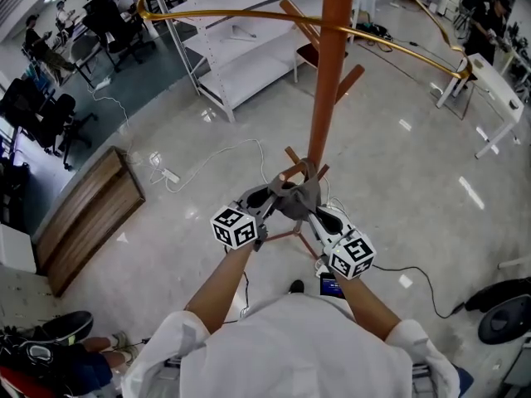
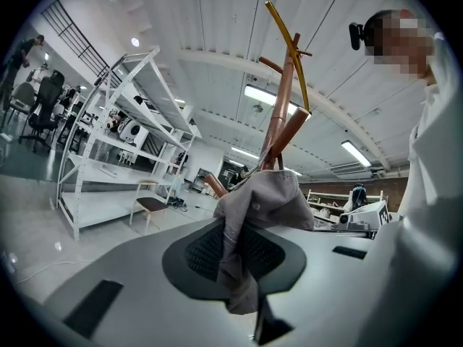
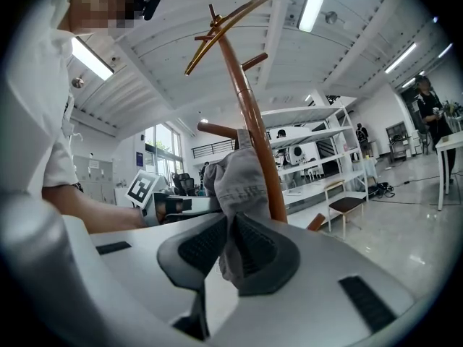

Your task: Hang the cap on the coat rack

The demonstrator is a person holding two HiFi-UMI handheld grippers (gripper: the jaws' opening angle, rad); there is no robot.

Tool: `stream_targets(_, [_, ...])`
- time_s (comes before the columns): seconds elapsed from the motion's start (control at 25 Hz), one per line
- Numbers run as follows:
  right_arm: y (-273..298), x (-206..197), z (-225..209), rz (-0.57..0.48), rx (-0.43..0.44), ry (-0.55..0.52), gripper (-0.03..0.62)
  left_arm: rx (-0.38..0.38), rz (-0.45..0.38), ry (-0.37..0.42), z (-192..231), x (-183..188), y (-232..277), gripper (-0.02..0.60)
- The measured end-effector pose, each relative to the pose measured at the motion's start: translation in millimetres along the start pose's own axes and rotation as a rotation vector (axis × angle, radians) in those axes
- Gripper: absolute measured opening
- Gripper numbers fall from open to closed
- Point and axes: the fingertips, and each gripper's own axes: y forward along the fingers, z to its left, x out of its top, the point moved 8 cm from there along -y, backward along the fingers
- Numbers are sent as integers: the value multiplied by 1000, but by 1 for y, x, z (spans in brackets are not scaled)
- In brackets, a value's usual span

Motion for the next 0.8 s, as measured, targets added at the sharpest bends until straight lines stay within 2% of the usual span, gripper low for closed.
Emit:
stream_targets(0.16, [-11, 3, 8, -7, -29, 13, 31, 5, -8, -3, -8, 0, -16, 44])
stream_targets(0.36, [-28, -3, 26, -4, -60, 20, 31, 6, -27, -20, -18, -5, -41, 81])
stream_targets(0.56, [-52, -5, 59, -16, -78, 14, 31, 6, -24, -12, -42, -9, -76, 98])
stream_targets(0.8, [-78, -9, 105, -34, -96, -2, 31, 2, -22, -2, -71, -19, -132, 83])
